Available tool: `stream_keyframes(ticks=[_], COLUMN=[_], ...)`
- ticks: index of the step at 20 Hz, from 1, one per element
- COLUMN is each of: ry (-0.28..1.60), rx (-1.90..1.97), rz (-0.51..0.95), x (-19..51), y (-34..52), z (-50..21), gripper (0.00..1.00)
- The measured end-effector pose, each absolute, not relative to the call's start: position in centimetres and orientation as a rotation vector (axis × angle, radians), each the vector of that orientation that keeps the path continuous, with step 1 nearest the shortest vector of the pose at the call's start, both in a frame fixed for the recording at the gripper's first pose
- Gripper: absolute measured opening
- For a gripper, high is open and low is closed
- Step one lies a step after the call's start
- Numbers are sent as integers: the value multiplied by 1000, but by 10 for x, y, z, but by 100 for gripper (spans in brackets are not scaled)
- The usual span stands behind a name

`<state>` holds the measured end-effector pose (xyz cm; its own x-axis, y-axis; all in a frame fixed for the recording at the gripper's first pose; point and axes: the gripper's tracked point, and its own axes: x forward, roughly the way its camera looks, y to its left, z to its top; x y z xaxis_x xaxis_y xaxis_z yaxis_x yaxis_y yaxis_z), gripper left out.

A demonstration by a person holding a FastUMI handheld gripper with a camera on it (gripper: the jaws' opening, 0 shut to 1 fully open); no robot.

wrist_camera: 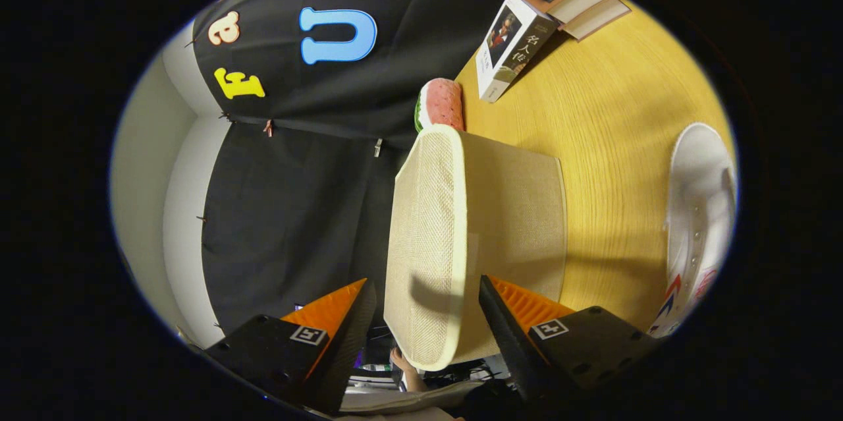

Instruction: Open the storage box then place both shoes into the box .Put the left shoe in first, then the right shoe, with the right side of both shoes facing outward in a uniform manner.

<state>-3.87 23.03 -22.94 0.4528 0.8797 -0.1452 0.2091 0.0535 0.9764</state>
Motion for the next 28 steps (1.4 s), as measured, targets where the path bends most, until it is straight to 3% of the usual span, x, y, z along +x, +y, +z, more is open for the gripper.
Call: stream_keyframes(ticks=[1,4,6,8,14,21,28], ry=[1026,1066,1044,995,884,809,815], rx=[1484,1485,1478,1487,1442,1225,1142], rz=[682,675,641,649,662,717,777], x=[-39,-45,-43,-41,-28,4,23], y=[231,235,228,225,230,295,377], z=[-226,-232,-232,-215,-138,-51,-25], gripper=[95,54,14,7,6,9,12])
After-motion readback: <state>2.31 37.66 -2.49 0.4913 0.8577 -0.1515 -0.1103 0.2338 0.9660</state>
